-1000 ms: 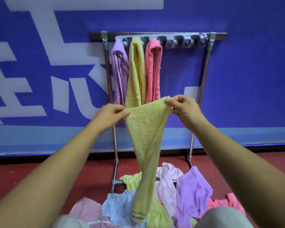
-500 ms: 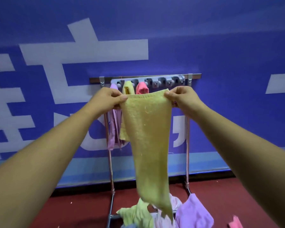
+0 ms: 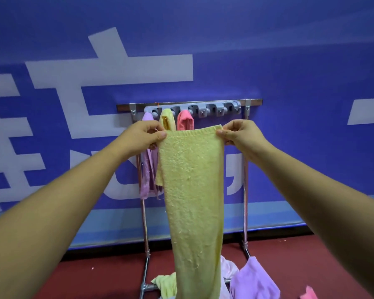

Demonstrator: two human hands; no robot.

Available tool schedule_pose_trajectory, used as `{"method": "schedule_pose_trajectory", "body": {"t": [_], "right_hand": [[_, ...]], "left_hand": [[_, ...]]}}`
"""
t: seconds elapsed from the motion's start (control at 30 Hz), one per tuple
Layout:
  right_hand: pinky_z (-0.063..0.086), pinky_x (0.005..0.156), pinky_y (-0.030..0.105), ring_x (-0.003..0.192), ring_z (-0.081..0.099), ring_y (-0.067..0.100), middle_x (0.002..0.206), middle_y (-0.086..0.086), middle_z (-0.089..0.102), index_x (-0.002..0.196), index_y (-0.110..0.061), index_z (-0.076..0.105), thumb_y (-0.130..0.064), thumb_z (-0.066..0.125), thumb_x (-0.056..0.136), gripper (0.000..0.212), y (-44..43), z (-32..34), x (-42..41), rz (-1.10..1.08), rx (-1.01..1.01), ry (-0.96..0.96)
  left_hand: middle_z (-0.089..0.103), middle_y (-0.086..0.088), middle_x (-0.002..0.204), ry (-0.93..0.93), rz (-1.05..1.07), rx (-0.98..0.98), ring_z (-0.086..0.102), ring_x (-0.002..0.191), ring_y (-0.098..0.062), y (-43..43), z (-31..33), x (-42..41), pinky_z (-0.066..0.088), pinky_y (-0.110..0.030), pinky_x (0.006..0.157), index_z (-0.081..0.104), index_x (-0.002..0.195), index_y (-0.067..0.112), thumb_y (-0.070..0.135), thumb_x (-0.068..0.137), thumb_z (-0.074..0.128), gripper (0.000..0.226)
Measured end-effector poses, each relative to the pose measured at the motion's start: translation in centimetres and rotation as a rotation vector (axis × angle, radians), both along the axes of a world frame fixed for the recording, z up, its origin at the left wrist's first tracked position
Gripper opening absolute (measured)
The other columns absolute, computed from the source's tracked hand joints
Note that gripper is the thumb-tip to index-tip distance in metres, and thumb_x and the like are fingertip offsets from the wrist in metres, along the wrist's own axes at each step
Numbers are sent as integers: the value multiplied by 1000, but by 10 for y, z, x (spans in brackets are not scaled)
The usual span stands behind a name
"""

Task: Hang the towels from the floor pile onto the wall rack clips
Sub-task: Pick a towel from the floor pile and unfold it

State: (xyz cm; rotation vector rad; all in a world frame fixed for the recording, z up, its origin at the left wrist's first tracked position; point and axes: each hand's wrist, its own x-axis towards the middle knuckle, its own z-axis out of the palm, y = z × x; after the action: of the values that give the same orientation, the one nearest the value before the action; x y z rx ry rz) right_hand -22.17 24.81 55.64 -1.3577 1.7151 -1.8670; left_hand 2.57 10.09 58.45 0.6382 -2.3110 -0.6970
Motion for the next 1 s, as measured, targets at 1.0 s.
{"method": "schedule_pose_trajectory", "body": {"t": [1.0], "right_hand": [[59, 69, 35, 66, 63, 23, 75, 18, 64, 102, -5, 60, 0, 70, 88, 18, -23, -2, 35, 70, 25, 34]], "left_hand": [[71, 7, 95, -24, -318, -126, 66, 96, -11, 26, -2, -16, 54, -40, 93, 73, 94, 34, 27, 93, 66, 9]]}}
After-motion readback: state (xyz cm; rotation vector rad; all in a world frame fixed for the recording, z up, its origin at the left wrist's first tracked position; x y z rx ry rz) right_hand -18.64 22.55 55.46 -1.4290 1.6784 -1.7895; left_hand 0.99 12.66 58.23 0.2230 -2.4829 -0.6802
